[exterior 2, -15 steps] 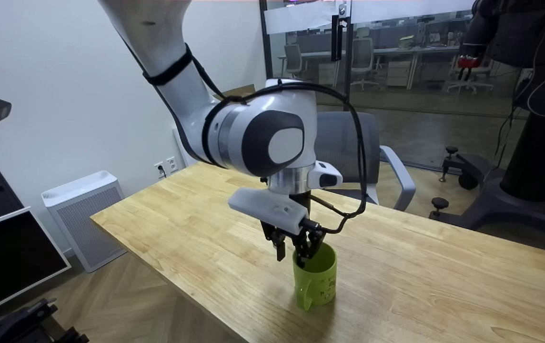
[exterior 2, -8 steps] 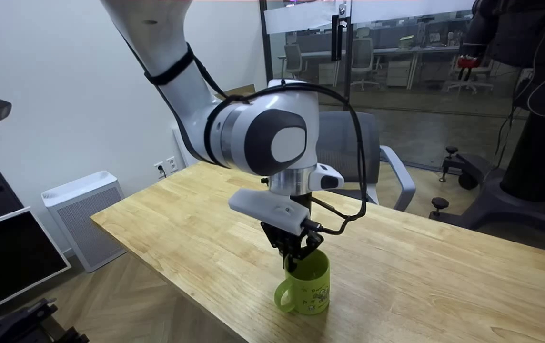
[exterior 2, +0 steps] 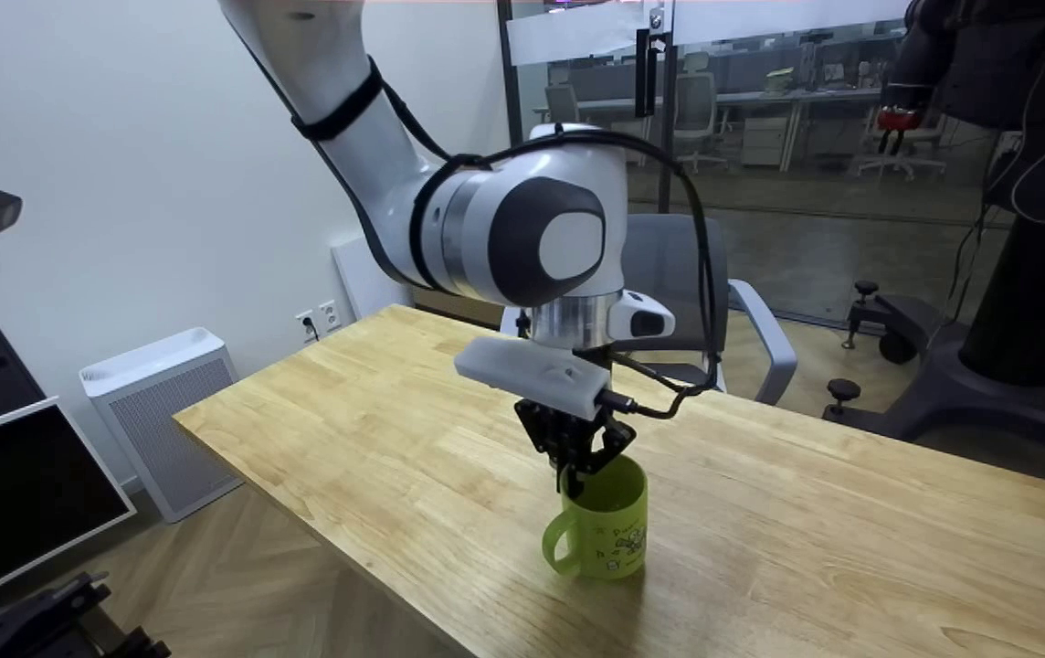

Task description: Pick up the cup and move it to the right twice.

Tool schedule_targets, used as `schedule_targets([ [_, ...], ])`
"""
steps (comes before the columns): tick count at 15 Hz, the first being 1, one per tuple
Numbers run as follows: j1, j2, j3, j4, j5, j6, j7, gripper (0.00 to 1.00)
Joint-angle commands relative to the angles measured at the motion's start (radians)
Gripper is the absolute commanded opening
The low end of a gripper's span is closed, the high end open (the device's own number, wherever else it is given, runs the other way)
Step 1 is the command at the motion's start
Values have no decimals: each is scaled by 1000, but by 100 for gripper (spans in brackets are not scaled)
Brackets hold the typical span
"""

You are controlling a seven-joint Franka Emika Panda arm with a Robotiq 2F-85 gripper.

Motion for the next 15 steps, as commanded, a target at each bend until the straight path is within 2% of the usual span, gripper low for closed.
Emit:
schedule_targets([
  [1, -3, -35, 0, 27, 1, -47, 9, 2],
  [8, 39, -41, 26, 28, -6, -43, 25, 2],
  [15, 127, -43, 66, 27, -14, -38, 53, 2],
])
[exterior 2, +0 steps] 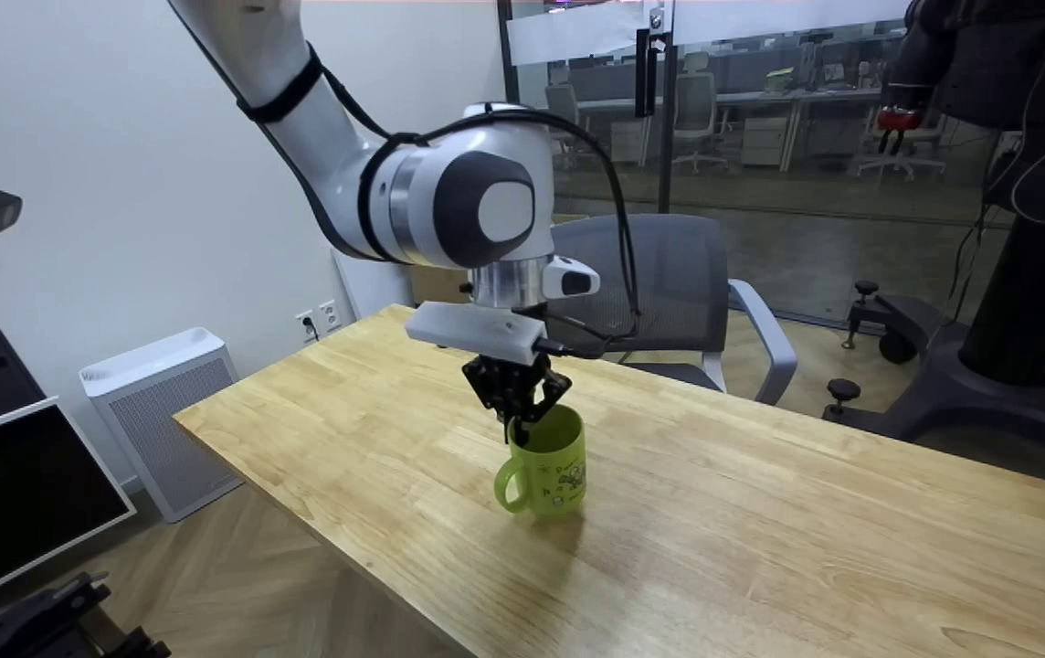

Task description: Pick up the cup and move it to the right twice.

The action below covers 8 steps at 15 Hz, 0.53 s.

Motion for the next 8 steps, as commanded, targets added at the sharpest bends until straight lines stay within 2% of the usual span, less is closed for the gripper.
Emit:
schedule_targets([
  [1, 47, -30, 20, -4, -16, -22, 48, 2],
  [8, 121, -16, 58, -7, -16, -6, 66, 2],
])
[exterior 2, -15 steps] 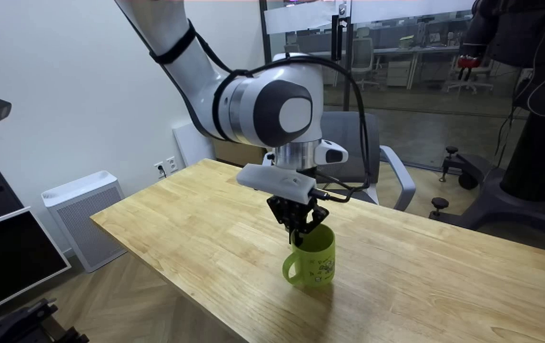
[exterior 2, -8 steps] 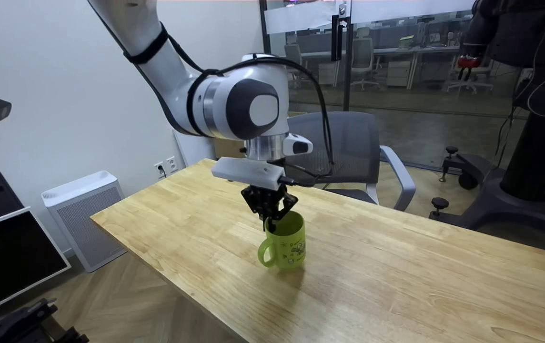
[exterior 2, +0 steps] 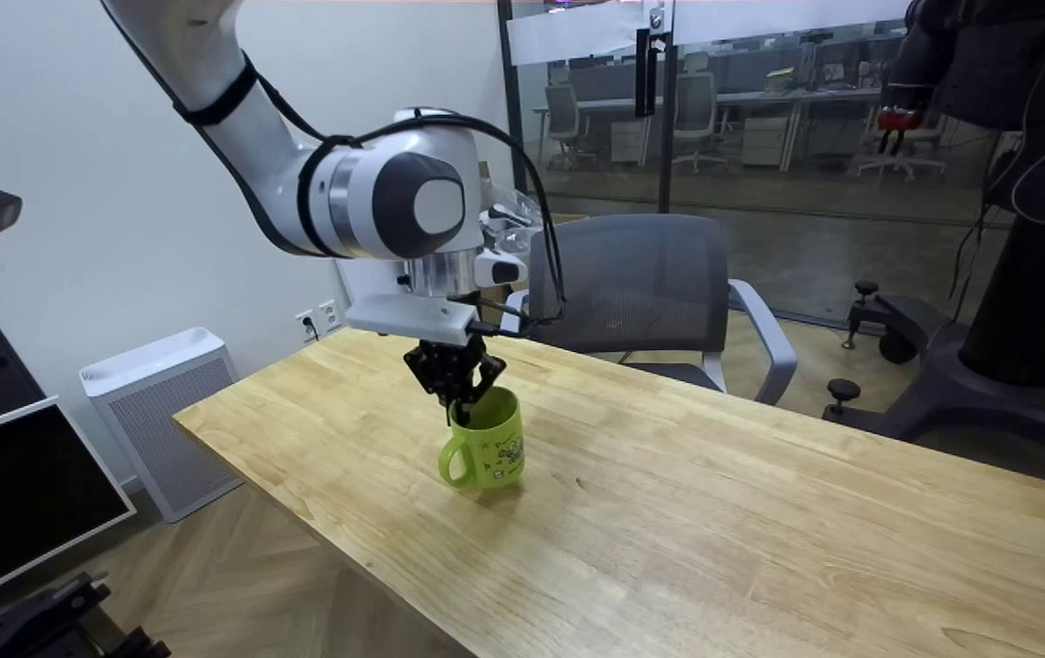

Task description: Pick up the cup and move it to the right twice.

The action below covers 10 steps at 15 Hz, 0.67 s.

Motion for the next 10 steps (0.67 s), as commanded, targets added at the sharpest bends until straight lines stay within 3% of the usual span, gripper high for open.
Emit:
schedule_targets([
  [1, 18, -11, 15, -10, -11, 5, 38, 2],
  [10, 11, 34, 14, -22, -5, 39, 32, 2],
])
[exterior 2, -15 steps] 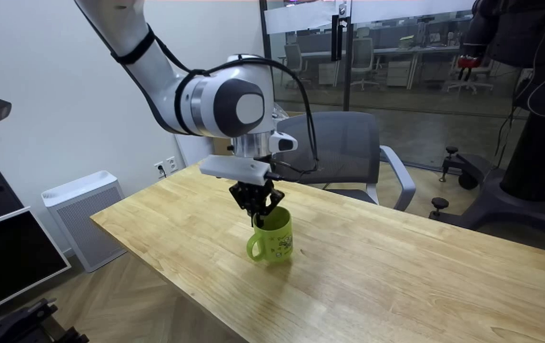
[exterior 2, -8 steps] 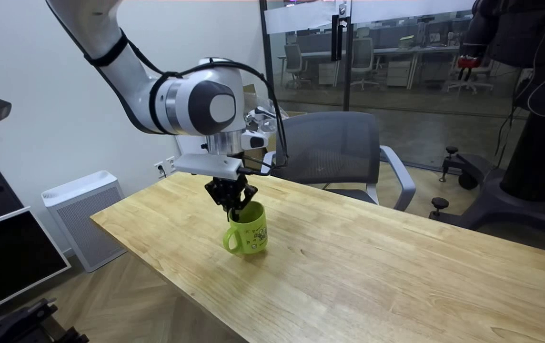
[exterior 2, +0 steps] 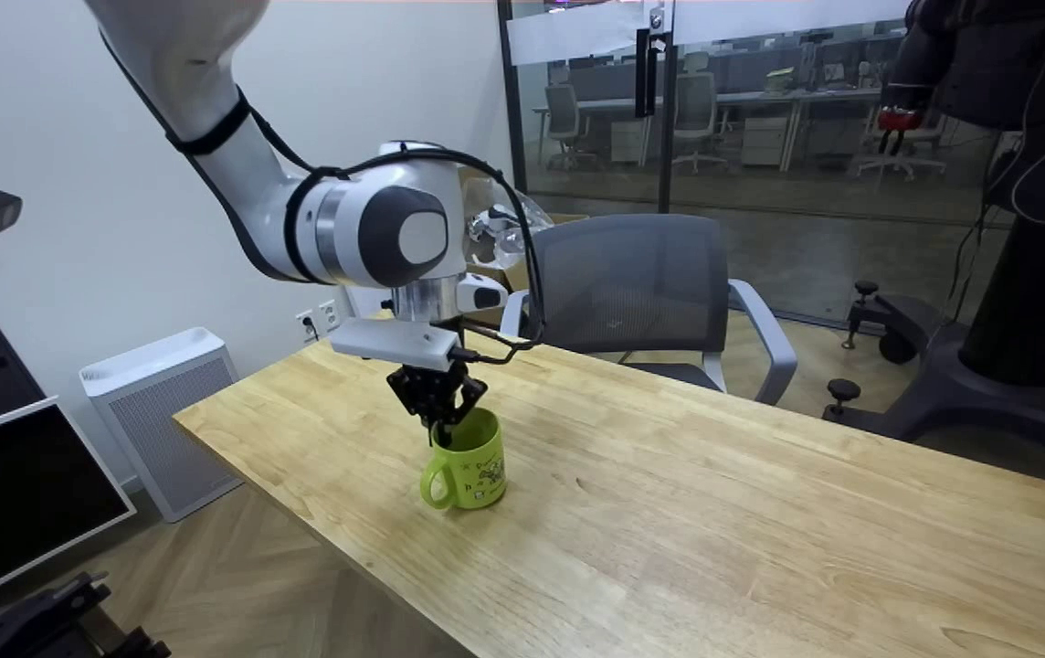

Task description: Pick up the cup and move it to the right twice.

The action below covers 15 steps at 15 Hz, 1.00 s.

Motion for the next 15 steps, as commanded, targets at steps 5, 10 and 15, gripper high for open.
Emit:
schedule_targets([
  [5, 8, 1, -23, 7, -24, -21, 54, 36],
  [10, 8, 6, -44, 15, -32, -36, 81, 68],
  [15, 14, -3, -61, 23, -48, -68, 100, 99],
])
